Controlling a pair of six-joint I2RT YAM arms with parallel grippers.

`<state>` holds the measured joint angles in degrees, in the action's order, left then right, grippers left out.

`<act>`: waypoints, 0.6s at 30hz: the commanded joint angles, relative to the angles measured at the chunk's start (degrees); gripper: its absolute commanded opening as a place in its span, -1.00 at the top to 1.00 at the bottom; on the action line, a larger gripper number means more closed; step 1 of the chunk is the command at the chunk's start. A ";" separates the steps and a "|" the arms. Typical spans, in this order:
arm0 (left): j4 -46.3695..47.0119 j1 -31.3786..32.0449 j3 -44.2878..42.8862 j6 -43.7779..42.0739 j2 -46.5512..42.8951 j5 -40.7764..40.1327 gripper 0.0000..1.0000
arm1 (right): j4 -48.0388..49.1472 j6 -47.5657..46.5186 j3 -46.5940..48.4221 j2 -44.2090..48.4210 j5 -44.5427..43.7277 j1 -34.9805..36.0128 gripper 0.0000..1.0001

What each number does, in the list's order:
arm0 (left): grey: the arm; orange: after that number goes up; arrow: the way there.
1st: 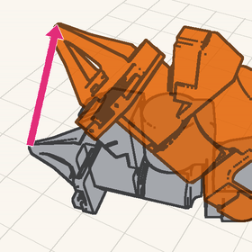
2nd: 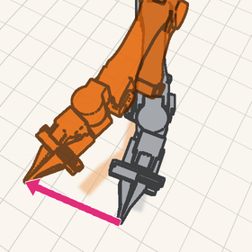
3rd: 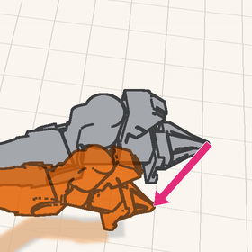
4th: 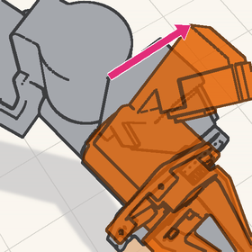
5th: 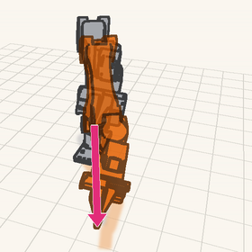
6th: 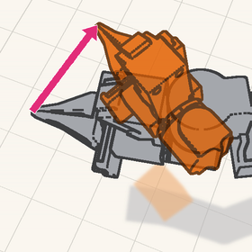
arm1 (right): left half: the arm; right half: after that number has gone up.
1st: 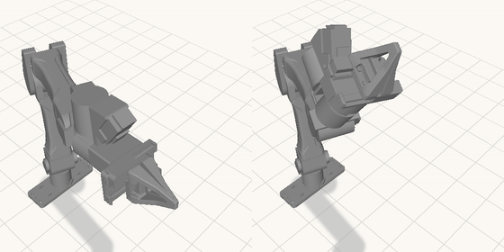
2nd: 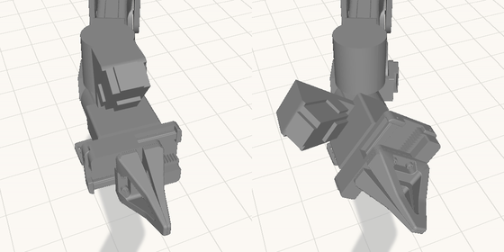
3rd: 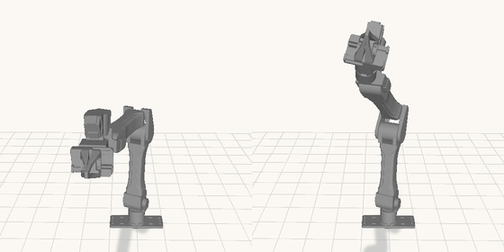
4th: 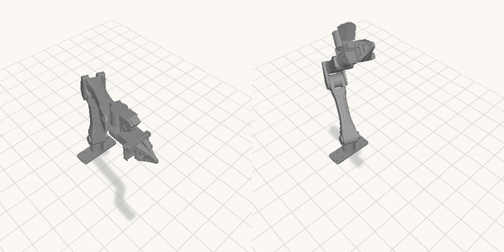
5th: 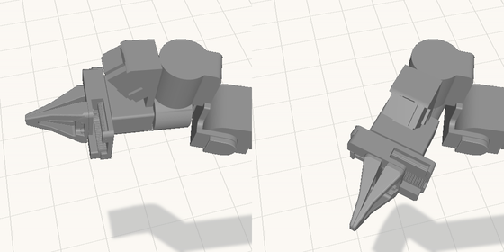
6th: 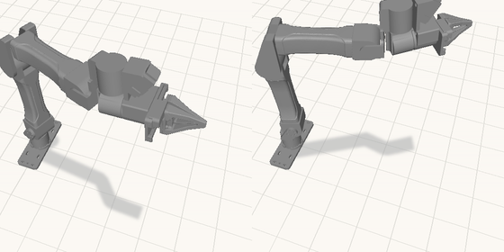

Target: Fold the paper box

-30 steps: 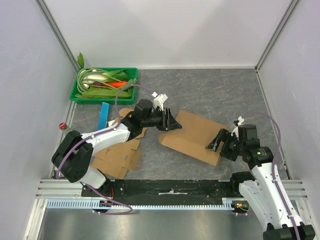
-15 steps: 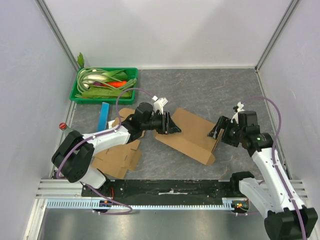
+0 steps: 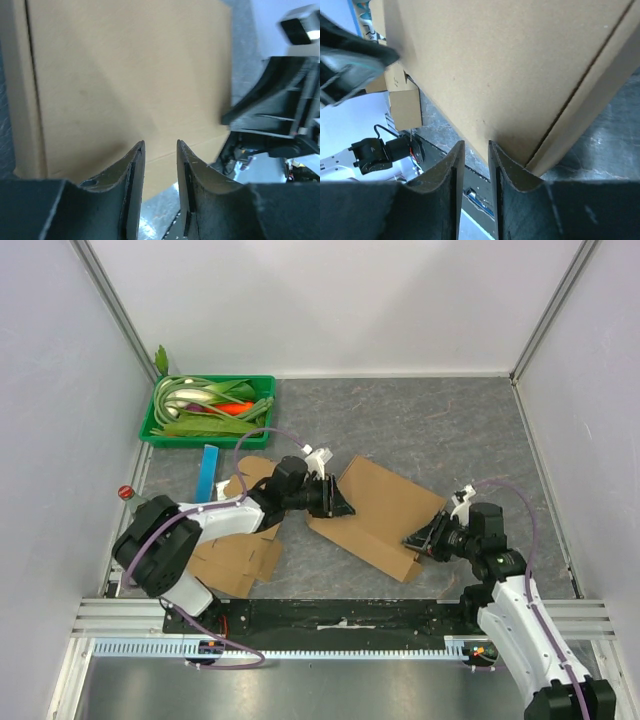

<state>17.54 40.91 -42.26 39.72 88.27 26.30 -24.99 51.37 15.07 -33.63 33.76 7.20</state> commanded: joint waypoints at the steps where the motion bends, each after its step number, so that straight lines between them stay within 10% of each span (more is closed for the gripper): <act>1: 2.15 -0.04 1.48 -1.67 3.48 -2.67 0.24 | 2.77 -3.72 -0.40 -3.01 -6.15 -0.08 0.31; 9: -7.41 -0.91 -1.51 -4.22 -10.73 -6.86 -0.01 | -14.72 -17.09 20.77 -6.79 -18.01 -0.17 -0.32; 12: -12.77 -2.58 -2.04 -4.92 -15.04 -16.76 -0.56 | -16.49 -18.76 21.67 -10.40 -21.53 -0.26 -0.60; 18: -13.67 -11.46 -7.39 -4.92 -0.49 -3.22 -0.56 | -10.87 -16.66 19.82 -14.18 -24.97 -0.17 -0.66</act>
<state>7.49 33.89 -45.23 36.95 77.67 17.08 -36.95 35.16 35.66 -46.06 13.26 7.27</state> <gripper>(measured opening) 0.820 0.829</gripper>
